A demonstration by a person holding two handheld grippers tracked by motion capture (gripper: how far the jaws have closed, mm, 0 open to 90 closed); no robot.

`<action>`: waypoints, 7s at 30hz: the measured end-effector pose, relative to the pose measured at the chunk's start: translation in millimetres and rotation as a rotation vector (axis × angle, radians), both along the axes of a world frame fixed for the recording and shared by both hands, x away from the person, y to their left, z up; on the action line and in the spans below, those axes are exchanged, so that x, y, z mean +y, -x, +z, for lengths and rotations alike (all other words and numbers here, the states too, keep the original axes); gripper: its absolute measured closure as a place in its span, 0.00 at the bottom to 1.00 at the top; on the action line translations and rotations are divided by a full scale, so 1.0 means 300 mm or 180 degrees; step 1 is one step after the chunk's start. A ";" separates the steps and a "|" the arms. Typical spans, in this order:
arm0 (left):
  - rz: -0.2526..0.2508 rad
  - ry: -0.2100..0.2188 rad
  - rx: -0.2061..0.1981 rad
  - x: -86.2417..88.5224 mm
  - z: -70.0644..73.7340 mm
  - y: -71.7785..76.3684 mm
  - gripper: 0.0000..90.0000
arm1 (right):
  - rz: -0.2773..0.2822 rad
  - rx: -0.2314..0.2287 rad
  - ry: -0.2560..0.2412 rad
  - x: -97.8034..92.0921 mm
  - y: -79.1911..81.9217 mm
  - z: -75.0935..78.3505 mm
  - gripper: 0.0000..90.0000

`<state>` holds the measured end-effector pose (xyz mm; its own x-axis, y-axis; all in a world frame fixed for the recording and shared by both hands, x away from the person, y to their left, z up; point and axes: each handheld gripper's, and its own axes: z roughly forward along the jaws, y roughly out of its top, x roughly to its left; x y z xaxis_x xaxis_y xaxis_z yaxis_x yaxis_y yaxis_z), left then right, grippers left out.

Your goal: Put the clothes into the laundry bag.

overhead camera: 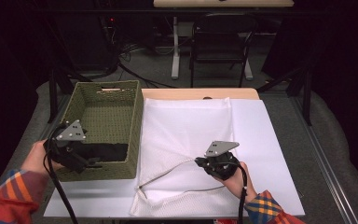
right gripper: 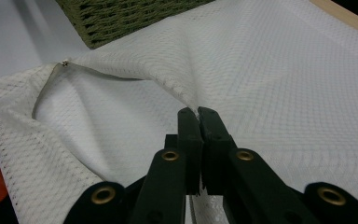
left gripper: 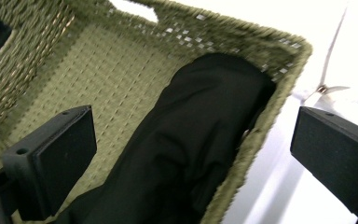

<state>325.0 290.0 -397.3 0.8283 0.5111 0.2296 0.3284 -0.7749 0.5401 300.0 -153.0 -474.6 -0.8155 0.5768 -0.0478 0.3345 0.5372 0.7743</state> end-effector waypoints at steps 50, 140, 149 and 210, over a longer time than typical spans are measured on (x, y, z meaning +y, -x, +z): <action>-0.0115 -0.1003 0.1334 -0.018 -0.233 -0.295 0.42 | -0.0040 -0.0043 0.0046 -0.002 -0.003 -0.003 0.98; 0.0327 -0.0899 0.1324 -0.036 -0.323 -0.363 0.69 | -0.0068 -0.0029 0.0012 -0.006 -0.006 0.000 0.98; 0.0293 -0.0857 0.1248 -0.030 -0.318 -0.344 0.70 | -0.0076 -0.0014 -0.0020 -0.009 -0.008 0.000 0.98; 0.0354 -0.0737 0.0944 -0.017 -0.190 -0.281 0.73 | -0.0092 -0.0022 0.0006 -0.010 -0.011 -0.003 0.98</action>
<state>409.2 284.8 -454.5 0.8185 0.5641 0.1084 0.5327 -0.8161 0.2242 303.3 -156.0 -475.6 -0.7981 0.6000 -0.0546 0.3445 0.5288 0.7757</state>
